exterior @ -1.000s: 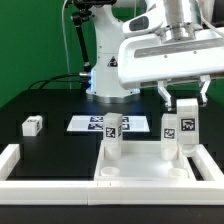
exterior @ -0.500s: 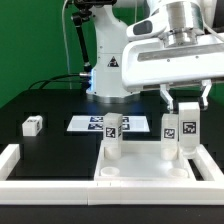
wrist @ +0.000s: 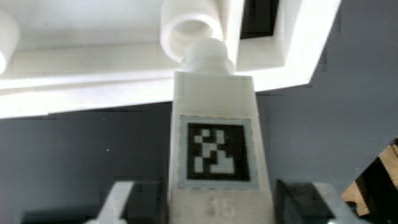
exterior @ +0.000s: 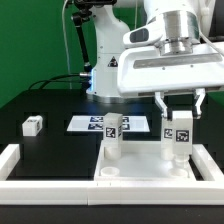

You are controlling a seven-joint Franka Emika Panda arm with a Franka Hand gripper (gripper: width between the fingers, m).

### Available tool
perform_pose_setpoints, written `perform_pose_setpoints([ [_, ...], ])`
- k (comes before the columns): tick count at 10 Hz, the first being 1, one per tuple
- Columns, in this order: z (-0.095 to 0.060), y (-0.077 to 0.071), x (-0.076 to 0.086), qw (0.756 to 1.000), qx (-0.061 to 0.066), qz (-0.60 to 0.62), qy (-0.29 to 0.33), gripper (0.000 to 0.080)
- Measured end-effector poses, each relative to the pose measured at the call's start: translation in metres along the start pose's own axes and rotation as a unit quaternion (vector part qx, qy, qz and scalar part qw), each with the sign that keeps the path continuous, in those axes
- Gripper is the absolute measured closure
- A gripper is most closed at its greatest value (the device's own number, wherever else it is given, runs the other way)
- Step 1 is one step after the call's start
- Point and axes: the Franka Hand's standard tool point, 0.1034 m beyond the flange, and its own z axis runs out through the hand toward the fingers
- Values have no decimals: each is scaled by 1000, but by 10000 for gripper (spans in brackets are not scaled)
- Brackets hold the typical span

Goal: Assemble square table

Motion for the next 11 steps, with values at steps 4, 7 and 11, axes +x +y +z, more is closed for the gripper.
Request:
perform_pose_setpoints([
  [4,7,7,-5,1000,-4,2,-6,509],
  [7,9,9,-4,1000,-6,3,-3,509],
  [11,12,9,-4,1000,-7,3,-1,509],
])
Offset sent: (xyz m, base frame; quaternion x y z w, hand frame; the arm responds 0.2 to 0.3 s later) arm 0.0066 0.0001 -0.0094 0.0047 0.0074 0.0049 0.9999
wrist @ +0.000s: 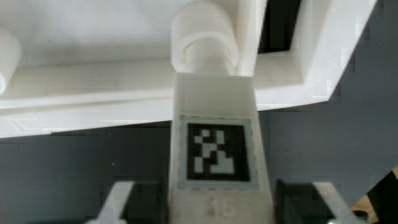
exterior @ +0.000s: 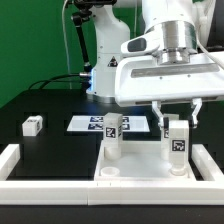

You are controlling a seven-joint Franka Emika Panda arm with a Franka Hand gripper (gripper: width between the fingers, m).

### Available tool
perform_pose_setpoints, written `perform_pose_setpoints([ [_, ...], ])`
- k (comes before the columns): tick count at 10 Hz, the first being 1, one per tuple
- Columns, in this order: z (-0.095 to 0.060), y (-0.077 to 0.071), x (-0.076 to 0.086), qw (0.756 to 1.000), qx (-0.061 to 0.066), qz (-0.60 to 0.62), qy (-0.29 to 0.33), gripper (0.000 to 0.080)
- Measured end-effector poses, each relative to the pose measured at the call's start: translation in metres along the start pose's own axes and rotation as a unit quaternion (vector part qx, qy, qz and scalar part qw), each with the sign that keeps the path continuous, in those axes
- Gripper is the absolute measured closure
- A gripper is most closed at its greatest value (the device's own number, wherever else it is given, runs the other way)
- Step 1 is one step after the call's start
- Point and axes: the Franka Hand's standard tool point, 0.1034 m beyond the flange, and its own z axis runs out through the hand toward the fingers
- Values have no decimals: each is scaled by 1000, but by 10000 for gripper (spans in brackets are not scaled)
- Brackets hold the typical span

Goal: Assemble square table

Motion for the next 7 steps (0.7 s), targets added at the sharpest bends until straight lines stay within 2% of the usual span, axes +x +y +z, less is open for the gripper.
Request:
perform_pose_setpoints([
  [4,7,-2,-10,1000,-4,-6,5,509],
  [7,9,-16,-11,1000,1,-12,9,509],
])
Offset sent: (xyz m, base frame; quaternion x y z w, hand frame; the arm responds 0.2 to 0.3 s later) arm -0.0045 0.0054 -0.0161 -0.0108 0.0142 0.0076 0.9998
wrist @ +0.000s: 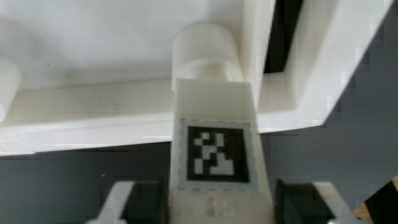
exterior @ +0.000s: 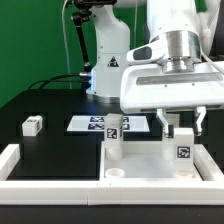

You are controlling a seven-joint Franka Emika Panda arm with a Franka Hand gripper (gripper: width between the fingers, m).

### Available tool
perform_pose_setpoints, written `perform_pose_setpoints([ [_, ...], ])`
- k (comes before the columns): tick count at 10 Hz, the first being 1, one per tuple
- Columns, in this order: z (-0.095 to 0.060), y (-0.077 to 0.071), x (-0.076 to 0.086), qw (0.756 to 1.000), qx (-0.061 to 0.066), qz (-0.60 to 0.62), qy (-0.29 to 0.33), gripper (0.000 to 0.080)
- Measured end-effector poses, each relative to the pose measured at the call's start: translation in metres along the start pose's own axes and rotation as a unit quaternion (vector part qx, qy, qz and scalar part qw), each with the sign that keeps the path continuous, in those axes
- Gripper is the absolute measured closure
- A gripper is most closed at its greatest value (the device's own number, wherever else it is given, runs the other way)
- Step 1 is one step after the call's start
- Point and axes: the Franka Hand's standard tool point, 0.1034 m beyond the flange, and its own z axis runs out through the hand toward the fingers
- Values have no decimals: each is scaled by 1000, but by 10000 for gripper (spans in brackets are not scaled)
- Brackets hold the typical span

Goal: Assemble square table

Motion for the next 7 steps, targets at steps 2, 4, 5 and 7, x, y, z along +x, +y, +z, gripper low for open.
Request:
perform_pose_setpoints([
  [2,0,-2,-1,1000,1,-1,-3,508],
  [4,1,-2,-2,1000,2,-1,-7,305],
  [5,1,-2,-2,1000,2,-1,-7,305],
  [7,1,-2,-3,1000,2,-1,-7,156],
])
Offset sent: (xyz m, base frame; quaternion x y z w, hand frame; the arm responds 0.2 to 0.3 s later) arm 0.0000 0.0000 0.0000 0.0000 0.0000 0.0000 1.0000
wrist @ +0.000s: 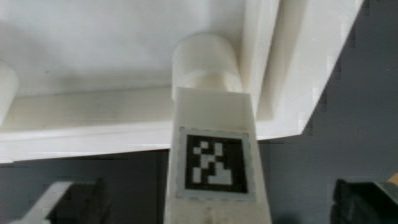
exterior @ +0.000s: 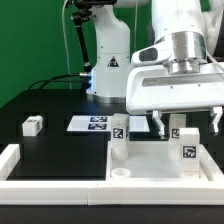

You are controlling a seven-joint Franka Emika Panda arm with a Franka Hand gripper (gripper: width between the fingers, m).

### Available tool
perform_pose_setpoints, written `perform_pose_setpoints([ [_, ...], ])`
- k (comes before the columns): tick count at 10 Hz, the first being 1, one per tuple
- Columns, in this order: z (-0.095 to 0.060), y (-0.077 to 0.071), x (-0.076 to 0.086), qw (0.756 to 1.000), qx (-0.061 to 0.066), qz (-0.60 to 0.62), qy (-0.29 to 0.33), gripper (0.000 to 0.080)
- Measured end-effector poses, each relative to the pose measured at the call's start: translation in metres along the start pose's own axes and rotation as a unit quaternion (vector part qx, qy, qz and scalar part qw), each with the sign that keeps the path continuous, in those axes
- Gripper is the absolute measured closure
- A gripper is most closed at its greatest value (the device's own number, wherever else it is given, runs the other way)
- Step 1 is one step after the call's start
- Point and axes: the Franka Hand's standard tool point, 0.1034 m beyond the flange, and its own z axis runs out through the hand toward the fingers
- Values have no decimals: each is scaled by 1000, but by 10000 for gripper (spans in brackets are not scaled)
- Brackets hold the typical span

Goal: Assemble square table

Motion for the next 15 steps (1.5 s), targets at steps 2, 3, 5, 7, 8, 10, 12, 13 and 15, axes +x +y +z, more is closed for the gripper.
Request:
perform_pose_setpoints([
  [2,0,0,0,1000,0,0,0,151],
  [3,0,0,0,1000,0,0,0,150],
  [5,0,-1,0,1000,2,1,-7,150],
  [7,-11,-2,15,999,13,8,-31,150],
  [8,-13,-6,20,998,24,14,-65,150],
  [10,-9,-9,20,994,33,13,-99,150],
  [12,-3,-5,25,982,46,20,-184,150],
  [13,1,-3,23,976,48,20,-212,150],
  [15,2,5,19,957,51,14,-285,150],
])
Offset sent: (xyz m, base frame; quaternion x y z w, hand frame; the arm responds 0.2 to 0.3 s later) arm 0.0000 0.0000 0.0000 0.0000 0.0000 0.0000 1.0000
